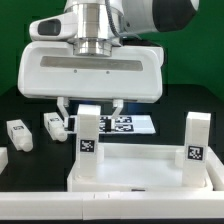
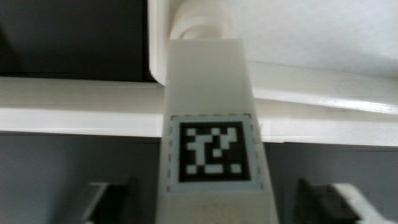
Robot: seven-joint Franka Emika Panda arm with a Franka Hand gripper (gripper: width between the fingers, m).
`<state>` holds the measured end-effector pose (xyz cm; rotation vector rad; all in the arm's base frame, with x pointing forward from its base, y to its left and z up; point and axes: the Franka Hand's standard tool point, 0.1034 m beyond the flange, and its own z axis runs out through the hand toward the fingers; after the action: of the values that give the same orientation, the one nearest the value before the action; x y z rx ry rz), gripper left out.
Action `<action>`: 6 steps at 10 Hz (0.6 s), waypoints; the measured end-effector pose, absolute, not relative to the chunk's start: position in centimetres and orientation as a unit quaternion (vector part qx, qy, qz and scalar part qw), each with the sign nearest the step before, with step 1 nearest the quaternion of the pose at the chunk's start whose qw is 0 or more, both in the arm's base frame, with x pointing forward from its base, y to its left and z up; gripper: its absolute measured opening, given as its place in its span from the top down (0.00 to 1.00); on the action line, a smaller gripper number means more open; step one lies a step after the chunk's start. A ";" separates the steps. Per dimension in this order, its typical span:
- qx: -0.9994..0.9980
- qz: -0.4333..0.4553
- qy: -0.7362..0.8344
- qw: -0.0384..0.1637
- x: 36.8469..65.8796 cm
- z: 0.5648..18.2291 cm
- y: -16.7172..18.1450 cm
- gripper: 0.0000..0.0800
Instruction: Assemble desk
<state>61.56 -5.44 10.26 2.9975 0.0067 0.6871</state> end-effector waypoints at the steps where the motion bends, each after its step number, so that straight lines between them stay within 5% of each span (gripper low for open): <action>1: 0.974 0.223 0.002 0.033 61.6 10.3 -5.4 0.29; 3: 0.976 0.218 -0.005 0.027 61.5 10.1 -5.3 0.21; 6: 0.984 0.174 -0.043 -0.012 62.1 10.6 -5.5 0.19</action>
Offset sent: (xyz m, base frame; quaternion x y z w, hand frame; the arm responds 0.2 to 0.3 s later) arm 0.0000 0.0000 0.0000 0.0000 -0.0650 0.0000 0.9979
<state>62.11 -5.47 10.62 3.1136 -0.1353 0.5495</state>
